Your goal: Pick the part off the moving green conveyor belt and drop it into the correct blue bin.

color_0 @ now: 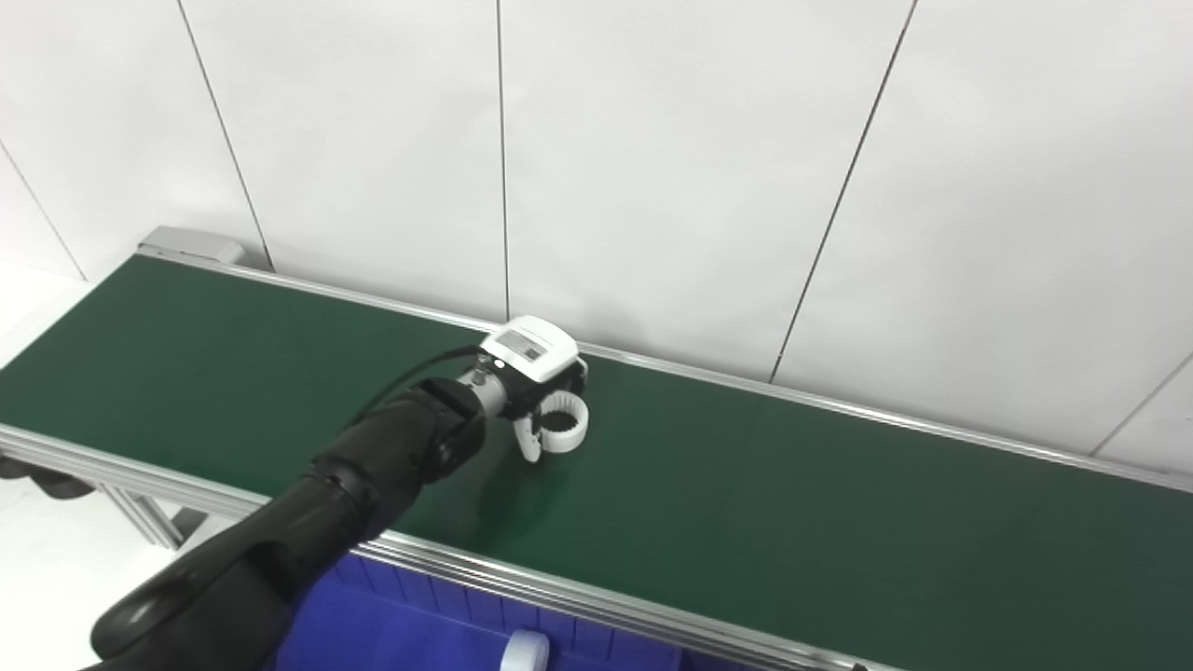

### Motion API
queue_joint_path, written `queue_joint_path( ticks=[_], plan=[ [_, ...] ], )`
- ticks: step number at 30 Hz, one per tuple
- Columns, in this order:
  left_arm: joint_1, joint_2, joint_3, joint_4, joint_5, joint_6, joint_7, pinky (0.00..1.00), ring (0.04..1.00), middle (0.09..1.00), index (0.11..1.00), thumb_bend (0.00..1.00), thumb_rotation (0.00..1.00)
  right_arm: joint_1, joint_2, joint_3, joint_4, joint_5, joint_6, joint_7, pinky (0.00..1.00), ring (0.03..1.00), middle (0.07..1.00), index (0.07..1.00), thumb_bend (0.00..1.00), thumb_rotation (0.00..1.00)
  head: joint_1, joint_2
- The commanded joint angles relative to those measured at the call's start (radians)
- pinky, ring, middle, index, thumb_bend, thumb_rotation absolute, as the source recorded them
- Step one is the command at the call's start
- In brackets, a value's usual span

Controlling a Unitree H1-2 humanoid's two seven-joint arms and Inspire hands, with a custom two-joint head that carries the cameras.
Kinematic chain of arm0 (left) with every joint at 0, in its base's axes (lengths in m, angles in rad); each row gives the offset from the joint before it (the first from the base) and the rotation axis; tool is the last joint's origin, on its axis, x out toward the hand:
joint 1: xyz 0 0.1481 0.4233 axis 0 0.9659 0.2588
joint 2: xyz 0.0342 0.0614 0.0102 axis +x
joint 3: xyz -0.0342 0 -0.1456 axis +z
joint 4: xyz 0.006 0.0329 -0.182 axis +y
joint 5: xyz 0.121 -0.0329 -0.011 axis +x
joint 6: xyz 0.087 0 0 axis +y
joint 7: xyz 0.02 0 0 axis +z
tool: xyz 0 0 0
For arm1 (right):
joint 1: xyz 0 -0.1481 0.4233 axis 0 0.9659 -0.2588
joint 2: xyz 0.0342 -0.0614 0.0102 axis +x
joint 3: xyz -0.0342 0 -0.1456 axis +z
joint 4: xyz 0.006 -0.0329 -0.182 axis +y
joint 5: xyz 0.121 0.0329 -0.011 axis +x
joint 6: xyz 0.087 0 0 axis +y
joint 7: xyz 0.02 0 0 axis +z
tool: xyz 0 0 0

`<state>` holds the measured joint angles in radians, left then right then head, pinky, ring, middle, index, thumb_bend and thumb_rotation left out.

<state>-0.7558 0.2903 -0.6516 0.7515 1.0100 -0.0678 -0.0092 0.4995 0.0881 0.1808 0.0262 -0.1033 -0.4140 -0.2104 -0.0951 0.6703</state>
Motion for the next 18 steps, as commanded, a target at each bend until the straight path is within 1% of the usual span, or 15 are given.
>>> queue_joint_path(
  ticks=[1, 2, 3, 5, 8, 10, 12, 15, 18],
  plan=[
    [-0.007, -0.004, 0.0, 0.053, -0.005, 0.02, 0.021, 0.71, 0.573, 0.533, 0.617, 0.68, 0.03, 0.013, 0.009, 0.002, -0.037, -0.007, -0.052, 0.014, 0.8, 0.896, 0.984, 0.994, 0.71, 0.87, 0.0, 0.0],
    [-0.002, -0.013, 0.007, 0.062, -0.019, 0.02, 0.02, 0.71, 0.559, 0.511, 0.614, 0.62, 0.01, 0.014, 0.008, 0.002, -0.038, -0.007, -0.053, 0.014, 0.8, 0.895, 0.984, 0.995, 0.71, 0.87, -0.003, 0.004],
    [0.001, -0.02, 0.012, 0.068, -0.028, 0.02, 0.02, 0.71, 0.542, 0.48, 0.579, 0.57, 0.01, 0.014, 0.008, 0.002, -0.038, -0.007, -0.054, 0.014, 0.8, 0.894, 0.981, 0.993, 0.71, 0.87, -0.003, 0.004],
    [0.009, -0.033, 0.022, 0.081, -0.05, 0.013, 0.03, 0.7, 0.531, 0.452, 0.544, 0.53, 0.0, 0.015, 0.008, 0.003, -0.041, -0.008, -0.052, 0.015, 0.79, 0.895, 0.98, 0.991, 0.71, 0.87, -0.004, 0.005],
    [0.01, -0.05, 0.028, 0.122, -0.085, -0.006, 0.051, 0.69, 0.521, 0.443, 0.537, 0.52, 0.0, 0.02, 0.01, 0.003, -0.045, -0.009, -0.051, 0.015, 0.79, 0.894, 0.979, 0.99, 0.71, 0.87, -0.009, 0.007],
    [0.014, -0.063, 0.039, 0.146, -0.115, -0.02, 0.067, 0.66, 0.526, 0.444, 0.535, 0.52, 0.0, 0.022, 0.012, 0.004, -0.049, -0.011, -0.049, 0.014, 0.79, 0.892, 0.977, 0.99, 0.71, 0.87, -0.013, 0.009],
    [0.015, -0.074, 0.045, 0.168, -0.137, -0.033, 0.084, 0.67, 0.537, 0.449, 0.53, 0.52, 0.0, 0.024, 0.014, 0.004, -0.052, -0.012, -0.049, 0.014, 0.78, 0.888, 0.976, 0.989, 0.7, 0.87, -0.014, 0.008],
    [0.014, -0.074, 0.037, 0.149, -0.147, -0.028, 0.077, 0.68, 0.553, 0.455, 0.526, 0.52, 0.0, 0.026, 0.015, 0.005, -0.055, -0.009, -0.046, 0.018, 0.79, 0.888, 0.978, 0.989, 0.7, 0.86, -0.014, 0.011],
    [0.01, -0.066, 0.024, 0.115, -0.14, -0.017, 0.064, 0.68, 0.556, 0.455, 0.526, 0.52, 0.0, 0.027, 0.021, 0.005, -0.057, -0.005, -0.046, 0.018, 0.78, 0.882, 0.976, 0.985, 0.71, 0.85, -0.014, 0.013]
  ],
)
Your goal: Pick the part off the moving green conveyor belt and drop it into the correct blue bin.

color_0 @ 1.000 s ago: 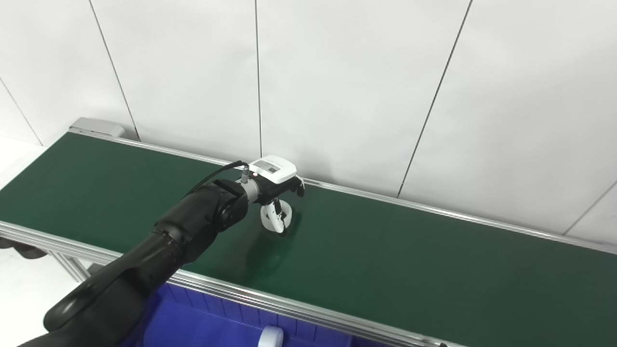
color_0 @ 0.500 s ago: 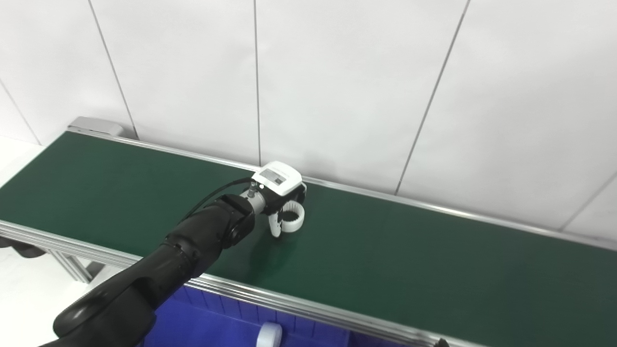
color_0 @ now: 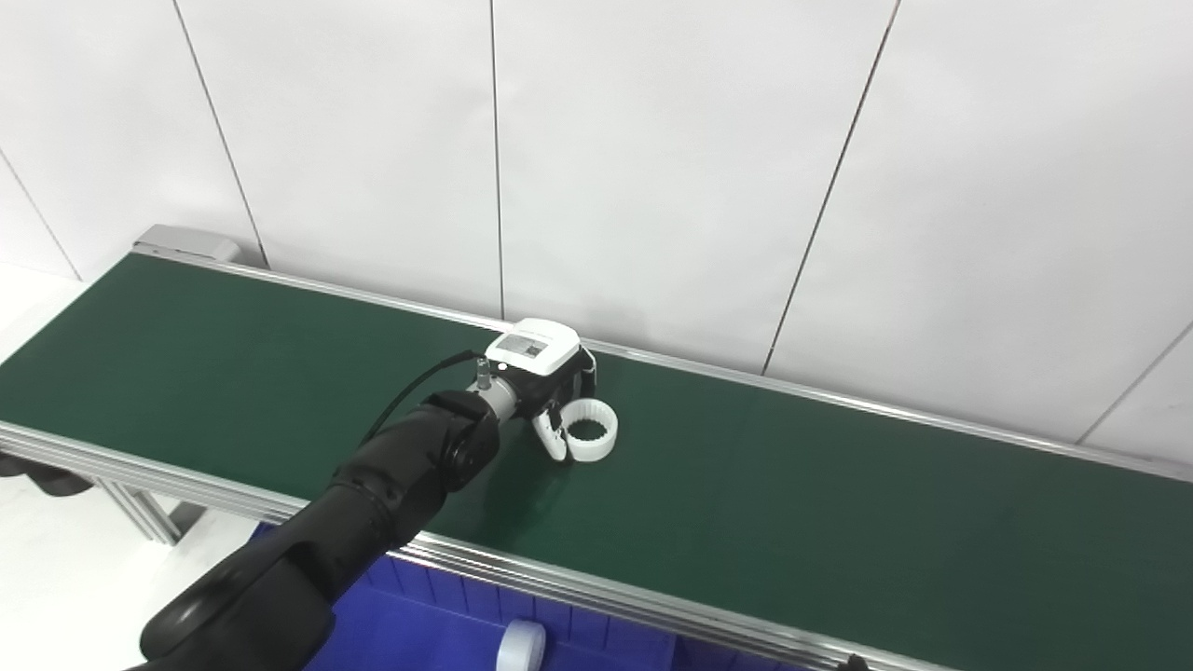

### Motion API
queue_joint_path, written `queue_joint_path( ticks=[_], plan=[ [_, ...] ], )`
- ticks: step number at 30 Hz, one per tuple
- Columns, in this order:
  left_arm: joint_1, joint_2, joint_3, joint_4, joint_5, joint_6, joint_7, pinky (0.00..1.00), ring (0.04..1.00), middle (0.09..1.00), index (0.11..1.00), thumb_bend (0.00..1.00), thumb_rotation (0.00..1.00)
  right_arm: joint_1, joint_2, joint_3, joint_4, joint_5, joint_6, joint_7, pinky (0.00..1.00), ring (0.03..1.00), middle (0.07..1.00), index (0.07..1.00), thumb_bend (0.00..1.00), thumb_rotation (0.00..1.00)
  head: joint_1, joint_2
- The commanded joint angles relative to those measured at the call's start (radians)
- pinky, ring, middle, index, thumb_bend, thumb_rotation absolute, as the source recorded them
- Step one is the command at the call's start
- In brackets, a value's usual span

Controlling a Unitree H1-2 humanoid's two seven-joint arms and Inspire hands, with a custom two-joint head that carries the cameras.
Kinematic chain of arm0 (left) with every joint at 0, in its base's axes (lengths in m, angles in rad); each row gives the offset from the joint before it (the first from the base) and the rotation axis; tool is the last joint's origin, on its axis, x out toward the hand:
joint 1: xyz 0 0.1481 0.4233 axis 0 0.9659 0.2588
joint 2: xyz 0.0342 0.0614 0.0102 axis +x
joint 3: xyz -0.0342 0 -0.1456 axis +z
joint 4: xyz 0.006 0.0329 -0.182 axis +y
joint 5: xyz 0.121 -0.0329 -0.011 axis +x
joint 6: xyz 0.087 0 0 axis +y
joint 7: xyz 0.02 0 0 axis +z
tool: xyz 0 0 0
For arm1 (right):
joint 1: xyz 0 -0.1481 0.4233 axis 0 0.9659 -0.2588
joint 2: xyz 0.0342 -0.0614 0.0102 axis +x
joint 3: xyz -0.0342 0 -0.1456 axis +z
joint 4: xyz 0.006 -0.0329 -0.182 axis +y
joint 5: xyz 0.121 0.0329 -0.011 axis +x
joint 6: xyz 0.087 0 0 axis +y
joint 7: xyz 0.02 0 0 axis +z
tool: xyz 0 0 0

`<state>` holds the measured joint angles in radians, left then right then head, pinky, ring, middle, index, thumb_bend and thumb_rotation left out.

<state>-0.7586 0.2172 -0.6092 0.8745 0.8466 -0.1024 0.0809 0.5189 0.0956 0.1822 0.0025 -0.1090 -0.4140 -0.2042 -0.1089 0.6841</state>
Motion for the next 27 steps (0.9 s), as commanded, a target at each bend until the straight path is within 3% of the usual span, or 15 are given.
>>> queue_joint_path(
  ticks=[1, 5, 11, 17, 22, 27],
  plan=[
    [0.012, 0.012, -0.022, -0.022, 0.023, 0.02, -0.032, 0.68, 0.55, 0.451, 0.528, 0.52, 0.0, 0.008, 0.015, 0.002, -0.034, -0.002, -0.046, 0.012, 0.78, 0.88, 0.976, 0.986, 0.7, 0.85, 0.001, 0.0],
    [0.017, 0.039, -0.014, -0.134, 0.008, 0.04, -0.088, 0.69, 0.572, 0.45, 0.528, 0.52, 0.0, 0.009, 0.016, 0.0, -0.036, -0.004, -0.042, 0.02, 0.79, 0.884, 0.977, 0.986, 0.71, 0.86, 0.002, 0.005],
    [0.033, 0.087, 0.003, -0.332, 0.029, 0.069, -0.162, 0.68, 0.52, 0.437, 0.532, 0.52, 0.0, 0.007, 0.017, -0.004, -0.041, -0.004, -0.036, 0.026, 0.79, 0.884, 0.977, 0.99, 0.7, 0.86, 0.006, 0.01],
    [0.063, 0.138, 0.042, -0.5, 0.035, 0.064, -0.214, 0.66, 0.483, 0.48, 0.491, 0.53, 0.0, 0.008, 0.015, -0.006, -0.049, 0.004, -0.027, 0.034, 0.79, 0.887, 0.978, 0.992, 0.7, 0.86, 0.018, 0.016],
    [0.123, 0.205, 0.089, -0.703, 0.032, 0.074, -0.3, 0.65, 0.505, 0.482, 0.49, 0.53, 0.0, 0.014, 0.01, -0.012, -0.067, 0.004, -0.02, 0.041, 0.79, 0.886, 0.98, 0.992, 0.69, 0.87, 0.048, 0.043],
    [0.214, 0.256, 0.135, -0.862, 0.031, 0.06, -0.332, 0.62, 0.418, 0.477, 0.488, 0.53, 0.0, 0.019, -0.003, -0.022, -0.1, 0.002, 0.0, 0.05, 0.79, 0.892, 0.986, 0.996, 0.69, 0.89, 0.086, 0.066]
  ],
)
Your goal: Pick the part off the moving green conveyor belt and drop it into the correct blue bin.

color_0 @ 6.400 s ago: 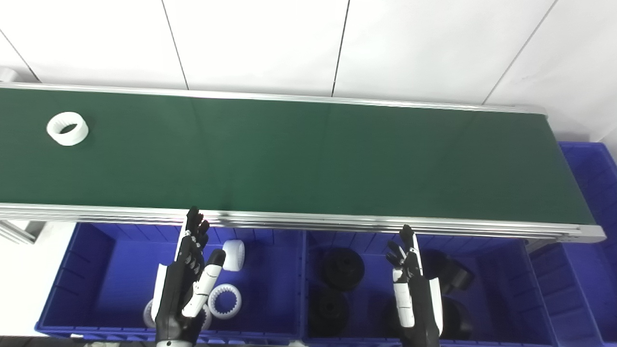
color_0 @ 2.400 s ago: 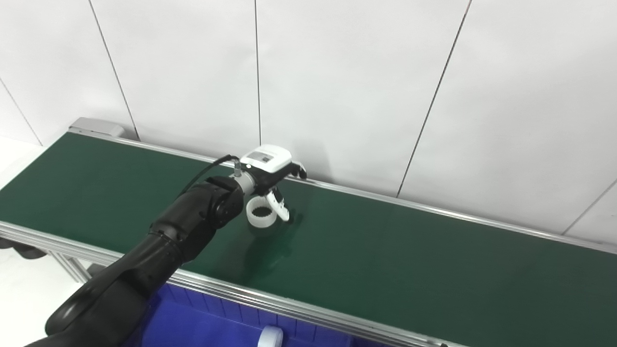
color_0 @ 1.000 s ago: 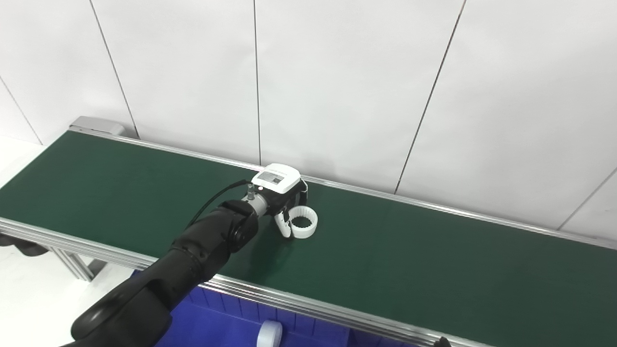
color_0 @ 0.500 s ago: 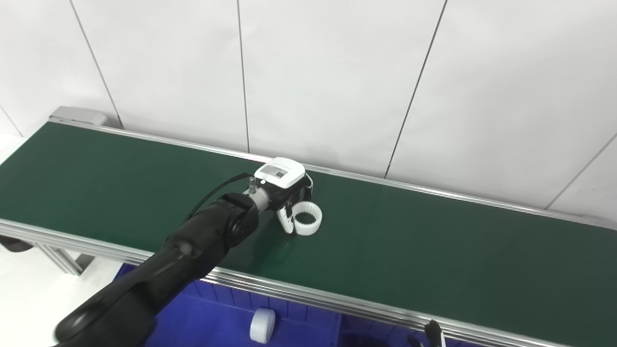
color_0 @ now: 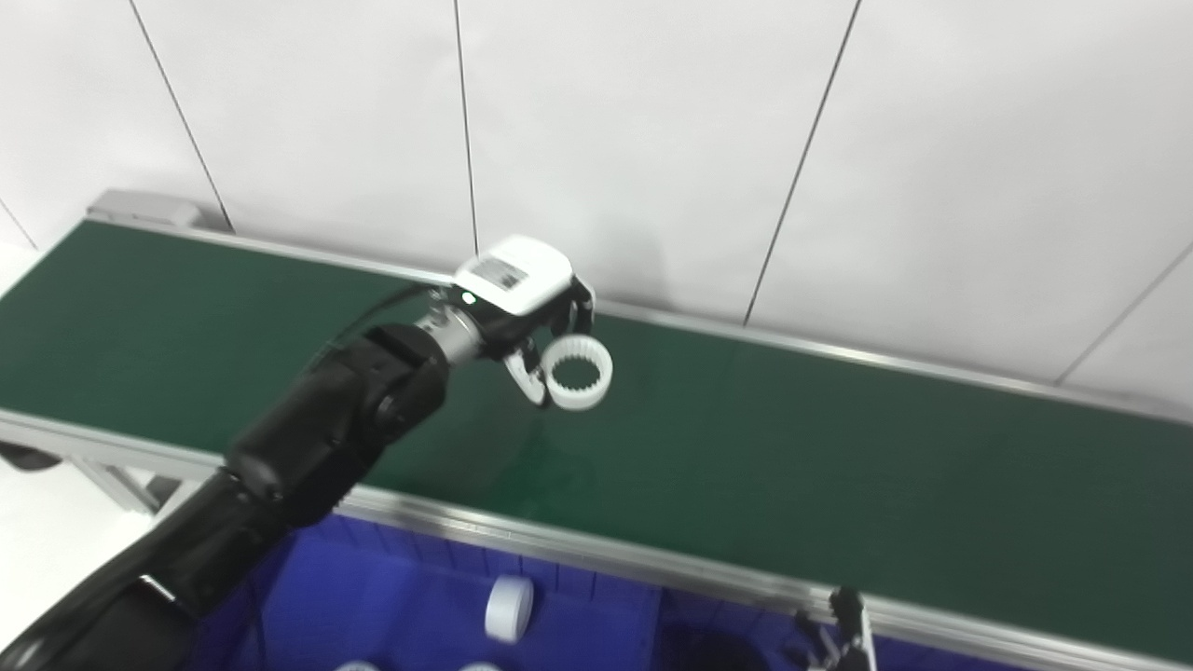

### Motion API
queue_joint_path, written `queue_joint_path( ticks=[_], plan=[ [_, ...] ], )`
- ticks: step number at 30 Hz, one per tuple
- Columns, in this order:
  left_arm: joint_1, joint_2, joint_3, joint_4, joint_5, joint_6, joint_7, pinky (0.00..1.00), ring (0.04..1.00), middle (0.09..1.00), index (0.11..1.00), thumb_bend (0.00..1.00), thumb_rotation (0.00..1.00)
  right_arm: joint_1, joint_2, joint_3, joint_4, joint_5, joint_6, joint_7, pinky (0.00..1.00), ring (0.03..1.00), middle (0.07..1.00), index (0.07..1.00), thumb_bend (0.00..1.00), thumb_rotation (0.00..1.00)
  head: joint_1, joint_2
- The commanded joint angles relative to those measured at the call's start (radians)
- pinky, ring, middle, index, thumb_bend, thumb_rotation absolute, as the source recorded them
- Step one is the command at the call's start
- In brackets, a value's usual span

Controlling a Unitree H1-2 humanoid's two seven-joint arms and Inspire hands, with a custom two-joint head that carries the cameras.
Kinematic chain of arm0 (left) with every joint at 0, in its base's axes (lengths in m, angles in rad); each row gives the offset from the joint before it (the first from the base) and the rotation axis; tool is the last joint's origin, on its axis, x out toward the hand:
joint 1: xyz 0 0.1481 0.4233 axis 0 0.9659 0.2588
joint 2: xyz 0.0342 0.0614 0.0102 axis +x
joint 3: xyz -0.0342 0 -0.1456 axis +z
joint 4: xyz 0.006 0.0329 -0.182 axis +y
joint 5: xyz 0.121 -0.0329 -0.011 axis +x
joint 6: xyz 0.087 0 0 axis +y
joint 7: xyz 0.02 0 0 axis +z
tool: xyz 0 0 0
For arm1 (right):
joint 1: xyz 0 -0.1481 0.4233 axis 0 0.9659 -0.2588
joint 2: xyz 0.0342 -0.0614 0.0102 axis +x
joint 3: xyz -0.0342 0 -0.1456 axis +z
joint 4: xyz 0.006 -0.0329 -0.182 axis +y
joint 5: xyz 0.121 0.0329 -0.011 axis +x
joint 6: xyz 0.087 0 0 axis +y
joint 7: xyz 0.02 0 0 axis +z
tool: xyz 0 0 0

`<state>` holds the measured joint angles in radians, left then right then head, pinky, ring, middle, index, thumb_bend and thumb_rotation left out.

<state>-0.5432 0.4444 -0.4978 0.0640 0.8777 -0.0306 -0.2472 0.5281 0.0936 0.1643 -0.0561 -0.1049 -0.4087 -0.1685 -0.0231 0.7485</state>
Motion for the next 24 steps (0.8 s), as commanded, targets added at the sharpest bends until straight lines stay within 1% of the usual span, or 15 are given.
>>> queue_joint_path(
  ticks=[1, 3, 5, 6, 9, 10, 12, 14, 15, 16, 17, 18, 21, 23, 24],
  plan=[
    [0.025, 0.039, 0.034, -0.09, -0.003, -0.007, -0.018, 0.62, 0.422, 0.478, 0.488, 0.53, 0.0, 0.01, -0.004, -0.006, -0.045, 0.006, -0.004, 0.019, 0.79, 0.89, 0.984, 0.995, 0.69, 0.89, 0.007, 0.007],
    [0.079, 0.051, 0.056, -0.167, -0.004, 0.013, -0.05, 0.63, 0.43, 0.479, 0.489, 0.53, 0.0, 0.008, -0.012, -0.011, -0.053, 0.027, -0.001, 0.028, 0.8, 0.891, 0.984, 0.996, 0.68, 0.87, 0.028, 0.027],
    [0.14, 0.055, 0.077, -0.234, -0.004, 0.025, -0.071, 0.62, 0.436, 0.48, 0.489, 0.53, 0.0, 0.007, -0.02, -0.018, -0.068, 0.044, 0.01, 0.039, 0.79, 0.887, 0.983, 0.995, 0.67, 0.86, 0.044, 0.046],
    [0.169, 0.054, 0.086, -0.266, -0.002, 0.031, -0.084, 0.6, 0.449, 0.456, 0.52, 0.52, 0.0, 0.007, -0.025, -0.023, -0.08, 0.054, 0.019, 0.045, 0.79, 0.887, 0.983, 0.994, 0.67, 0.86, 0.06, 0.063],
    [0.262, 0.05, 0.114, -0.34, 0.005, 0.044, -0.106, 0.61, 0.471, 0.445, 0.534, 0.52, 0.0, 0.005, -0.035, -0.033, -0.108, 0.066, 0.045, 0.057, 0.78, 0.883, 0.979, 0.989, 0.68, 0.85, 0.075, 0.077],
    [0.291, 0.047, 0.122, -0.36, 0.006, 0.051, -0.113, 0.61, 0.474, 0.446, 0.535, 0.52, 0.0, 0.003, -0.041, -0.038, -0.117, 0.064, 0.055, 0.06, 0.77, 0.88, 0.976, 0.989, 0.68, 0.85, 0.089, 0.094],
    [0.349, 0.044, 0.135, -0.39, 0.014, 0.053, -0.114, 0.61, 0.476, 0.448, 0.535, 0.52, 0.0, -0.001, -0.046, -0.048, -0.13, 0.066, 0.075, 0.064, 0.78, 0.879, 0.974, 0.99, 0.69, 0.87, 0.103, 0.109],
    [0.406, 0.043, 0.144, -0.411, 0.03, 0.049, -0.105, 0.61, 0.481, 0.452, 0.532, 0.52, 0.0, -0.006, -0.051, -0.057, -0.144, 0.079, 0.096, 0.071, 0.78, 0.876, 0.969, 0.984, 0.69, 0.86, 0.121, 0.128],
    [0.421, 0.04, 0.149, -0.417, 0.036, 0.046, -0.104, 0.61, 0.48, 0.451, 0.531, 0.52, 0.0, -0.007, -0.052, -0.06, -0.15, 0.084, 0.104, 0.074, 0.79, 0.874, 0.968, 0.982, 0.7, 0.86, 0.121, 0.128],
    [0.453, 0.038, 0.156, -0.425, 0.039, 0.048, -0.103, 0.61, 0.48, 0.451, 0.53, 0.52, 0.0, -0.011, -0.055, -0.064, -0.157, 0.095, 0.115, 0.081, 0.79, 0.873, 0.968, 0.981, 0.7, 0.85, 0.133, 0.145],
    [0.474, 0.035, 0.161, -0.429, 0.04, 0.049, -0.104, 0.63, 0.483, 0.449, 0.532, 0.52, 0.0, -0.014, -0.057, -0.067, -0.161, 0.102, 0.123, 0.085, 0.79, 0.874, 0.965, 0.974, 0.7, 0.85, 0.133, 0.145],
    [0.495, 0.034, 0.161, -0.436, 0.051, 0.055, -0.115, 0.63, 0.486, 0.45, 0.532, 0.52, 0.0, -0.018, -0.061, -0.07, -0.169, 0.112, 0.134, 0.091, 0.8, 0.875, 0.965, 0.971, 0.7, 0.84, 0.145, 0.161],
    [0.531, 0.028, 0.157, -0.437, 0.068, 0.051, -0.127, 0.63, 0.482, 0.448, 0.534, 0.52, 0.0, -0.029, -0.073, -0.077, -0.181, 0.108, 0.147, 0.101, 0.8, 0.88, 0.968, 0.972, 0.7, 0.85, 0.154, 0.172],
    [0.55, 0.021, 0.154, -0.423, 0.068, 0.036, -0.113, 0.62, 0.467, 0.443, 0.534, 0.52, 0.0, -0.035, -0.076, -0.082, -0.181, 0.111, 0.147, 0.107, 0.8, 0.882, 0.97, 0.978, 0.69, 0.86, 0.159, 0.178],
    [0.557, 0.017, 0.154, -0.417, 0.068, 0.032, -0.11, 0.62, 0.453, 0.466, 0.507, 0.52, 0.0, -0.036, -0.075, -0.085, -0.181, 0.117, 0.149, 0.108, 0.8, 0.883, 0.972, 0.981, 0.69, 0.85, 0.159, 0.18]
  ],
)
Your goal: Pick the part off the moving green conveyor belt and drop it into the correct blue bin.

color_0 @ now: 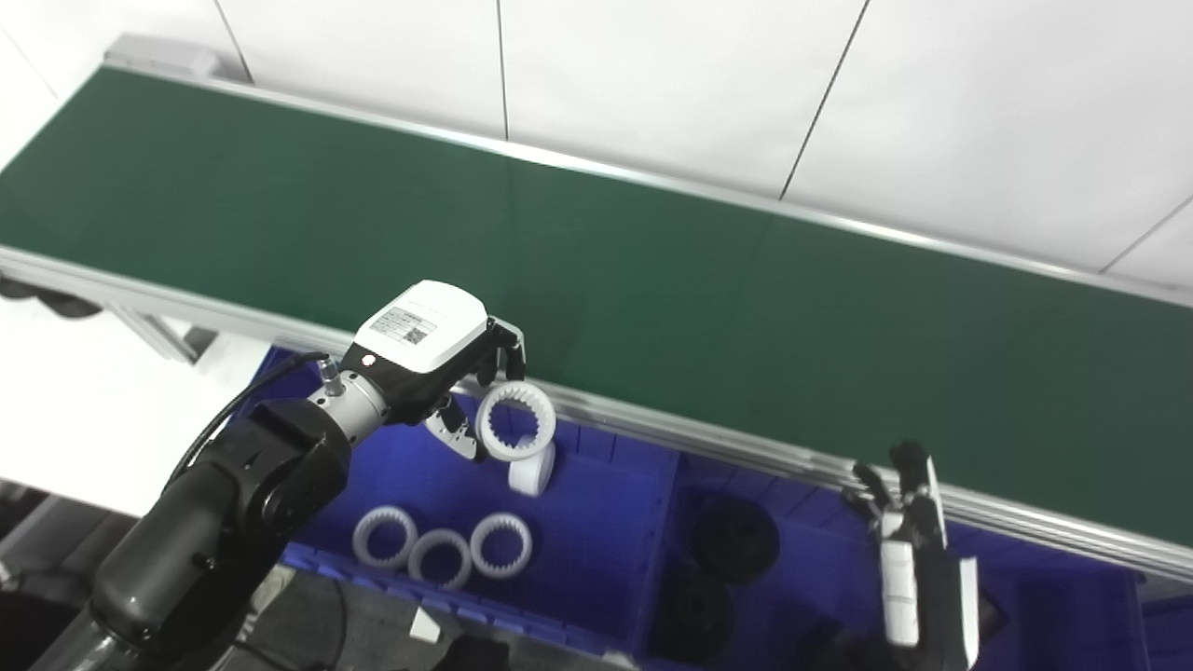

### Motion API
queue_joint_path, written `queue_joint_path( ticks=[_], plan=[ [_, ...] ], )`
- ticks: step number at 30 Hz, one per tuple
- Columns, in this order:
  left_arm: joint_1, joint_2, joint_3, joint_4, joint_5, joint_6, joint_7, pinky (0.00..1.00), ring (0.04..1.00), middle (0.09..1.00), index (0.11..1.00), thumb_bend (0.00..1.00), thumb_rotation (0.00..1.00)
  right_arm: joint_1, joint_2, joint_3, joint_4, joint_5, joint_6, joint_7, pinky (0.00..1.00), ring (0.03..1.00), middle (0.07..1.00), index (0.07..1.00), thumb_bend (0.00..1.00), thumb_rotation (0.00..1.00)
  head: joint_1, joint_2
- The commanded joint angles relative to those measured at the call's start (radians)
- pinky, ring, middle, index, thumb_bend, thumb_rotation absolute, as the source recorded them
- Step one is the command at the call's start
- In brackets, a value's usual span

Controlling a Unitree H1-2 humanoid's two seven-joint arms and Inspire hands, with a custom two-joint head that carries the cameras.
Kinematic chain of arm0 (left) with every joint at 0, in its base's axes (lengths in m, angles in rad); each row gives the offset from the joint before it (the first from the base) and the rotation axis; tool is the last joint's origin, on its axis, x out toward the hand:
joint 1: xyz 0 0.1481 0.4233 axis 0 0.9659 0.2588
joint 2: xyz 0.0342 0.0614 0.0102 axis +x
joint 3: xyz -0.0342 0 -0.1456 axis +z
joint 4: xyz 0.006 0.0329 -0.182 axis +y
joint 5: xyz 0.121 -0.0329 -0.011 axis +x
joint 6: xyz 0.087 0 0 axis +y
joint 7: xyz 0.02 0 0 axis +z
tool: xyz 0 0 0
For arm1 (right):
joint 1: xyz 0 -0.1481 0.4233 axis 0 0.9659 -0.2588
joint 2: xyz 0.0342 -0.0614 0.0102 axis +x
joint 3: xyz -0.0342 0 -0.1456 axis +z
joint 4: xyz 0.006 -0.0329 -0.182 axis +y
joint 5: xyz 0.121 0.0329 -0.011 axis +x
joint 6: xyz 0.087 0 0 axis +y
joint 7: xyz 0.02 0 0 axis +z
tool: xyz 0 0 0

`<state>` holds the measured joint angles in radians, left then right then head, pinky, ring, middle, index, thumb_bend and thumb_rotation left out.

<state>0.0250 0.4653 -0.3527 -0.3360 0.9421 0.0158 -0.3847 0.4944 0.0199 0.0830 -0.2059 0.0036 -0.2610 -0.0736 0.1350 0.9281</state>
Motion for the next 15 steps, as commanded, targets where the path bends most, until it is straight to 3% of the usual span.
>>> queue_joint_path(
  ticks=[1, 7, 10, 15],
  plan=[
    [-0.007, -0.008, 0.01, -0.013, 0.004, -0.016, 0.029, 0.62, 0.439, 0.473, 0.498, 0.52, 0.0, -0.003, -0.001, -0.005, -0.031, 0.013, 0.004, 0.015, 0.8, 0.88, 0.971, 0.98, 0.69, 0.85, 0.001, 0.0],
    [0.002, -0.022, 0.001, 0.007, 0.026, -0.013, 0.003, 0.64, 0.4, 0.478, 0.49, 0.53, 0.0, 0.003, 0.007, -0.01, -0.05, 0.011, 0.029, 0.019, 0.8, 0.882, 0.974, 0.982, 0.7, 0.85, 0.001, 0.007],
    [0.0, -0.023, -0.008, 0.017, 0.029, -0.014, -0.019, 0.59, 0.386, 0.477, 0.49, 0.53, 0.0, 0.004, 0.011, -0.01, -0.058, 0.008, 0.034, 0.019, 0.8, 0.881, 0.973, 0.982, 0.69, 0.85, 0.002, 0.009],
    [0.0, -0.018, -0.022, 0.05, 0.036, -0.041, -0.004, 0.63, 0.44, 0.481, 0.489, 0.53, 0.0, 0.007, 0.018, -0.007, -0.063, 0.005, 0.037, 0.021, 0.8, 0.89, 0.969, 0.974, 0.7, 0.84, -0.007, 0.009]
  ],
)
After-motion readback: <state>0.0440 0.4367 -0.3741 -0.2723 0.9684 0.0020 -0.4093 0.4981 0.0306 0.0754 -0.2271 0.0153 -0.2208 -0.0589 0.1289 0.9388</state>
